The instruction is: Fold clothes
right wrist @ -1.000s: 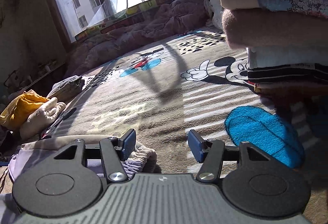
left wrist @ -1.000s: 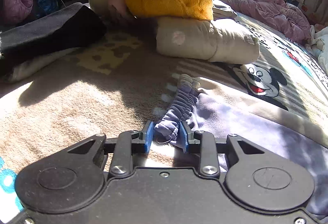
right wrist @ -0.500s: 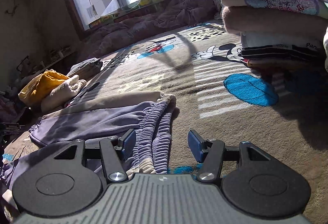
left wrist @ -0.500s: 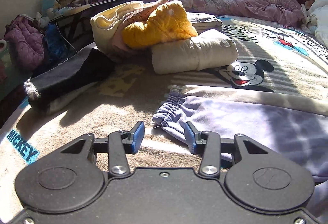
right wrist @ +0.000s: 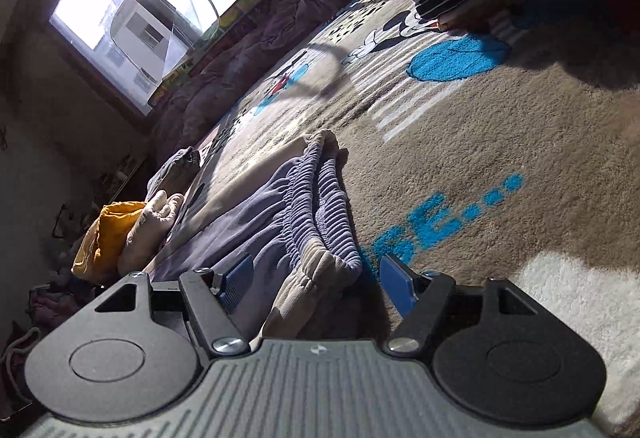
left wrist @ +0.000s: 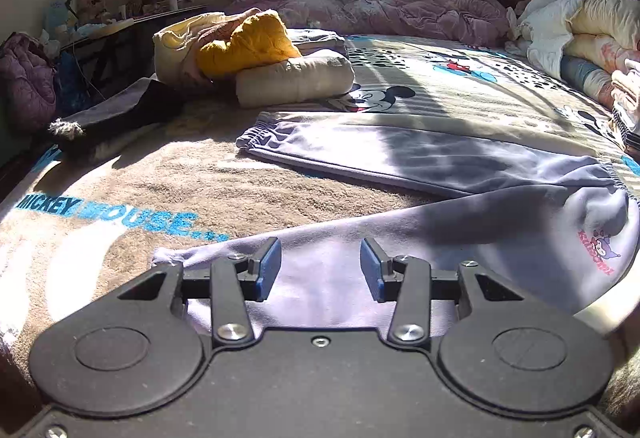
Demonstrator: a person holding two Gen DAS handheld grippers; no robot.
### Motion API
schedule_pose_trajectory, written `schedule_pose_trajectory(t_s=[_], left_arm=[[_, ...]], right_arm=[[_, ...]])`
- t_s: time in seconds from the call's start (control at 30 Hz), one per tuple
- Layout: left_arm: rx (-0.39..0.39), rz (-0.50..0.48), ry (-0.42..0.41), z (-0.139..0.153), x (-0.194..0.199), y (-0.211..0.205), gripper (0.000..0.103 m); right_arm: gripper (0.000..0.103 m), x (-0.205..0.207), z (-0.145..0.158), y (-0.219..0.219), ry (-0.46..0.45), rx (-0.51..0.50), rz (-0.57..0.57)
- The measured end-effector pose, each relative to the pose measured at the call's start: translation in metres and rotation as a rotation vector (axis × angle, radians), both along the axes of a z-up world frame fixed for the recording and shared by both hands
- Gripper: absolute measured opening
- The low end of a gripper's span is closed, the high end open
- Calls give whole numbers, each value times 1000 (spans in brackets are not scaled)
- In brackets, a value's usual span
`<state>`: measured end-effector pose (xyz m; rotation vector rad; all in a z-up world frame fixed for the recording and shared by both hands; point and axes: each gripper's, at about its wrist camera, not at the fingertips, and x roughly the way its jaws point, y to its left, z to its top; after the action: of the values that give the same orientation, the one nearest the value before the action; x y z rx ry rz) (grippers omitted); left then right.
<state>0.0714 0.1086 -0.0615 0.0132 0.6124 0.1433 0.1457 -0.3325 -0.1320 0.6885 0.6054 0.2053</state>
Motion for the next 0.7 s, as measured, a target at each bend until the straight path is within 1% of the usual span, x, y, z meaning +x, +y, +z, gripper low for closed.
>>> schedule_pose_trajectory(t_s=[0.07,0.1,0.13,0.2,0.27,0.33,0.43,0.47,0.5,0.53,0.6,0.63,0.7], left_arm=[[24,-36,17,-7,-5,-14,44],[34,-54,28,-12,-8,-21,45],[35,-63,42,-20,-10,-25,47],[32,-87,95,-35,-9,-31,48],[45,-94,85,-41,-12,-33,49],[42,-100,76,-37,-14,-32,49],[48,-111,98,-41,-17,-33,49],[56,-114,98,-41,-18,-35,49],[75,-117,81,-38,-21,-39,49],[93,-125,70,-36,-24,-43,49],[124,-166,75,-39,-25,-53,49],[140,-187,78,-40,-25,-58,49],[172,-228,84,-43,-26,-68,51]], right_arm=[[34,1,0,6,-8,-65,16],[31,-2,0,7,-9,-96,16],[31,-4,1,9,-10,-127,15],[30,-10,4,8,-9,-170,12],[29,-13,4,6,-8,-192,12],[29,-18,6,6,-14,-216,13],[33,-25,8,4,-37,-219,13],[39,-27,10,2,-48,-217,2],[41,-30,11,-1,-62,-219,-10],[41,-32,13,-2,-75,-229,-23],[42,-37,21,-1,-133,-284,-31],[42,-40,25,2,-165,-312,-21],[42,-43,31,13,-233,-373,38]])
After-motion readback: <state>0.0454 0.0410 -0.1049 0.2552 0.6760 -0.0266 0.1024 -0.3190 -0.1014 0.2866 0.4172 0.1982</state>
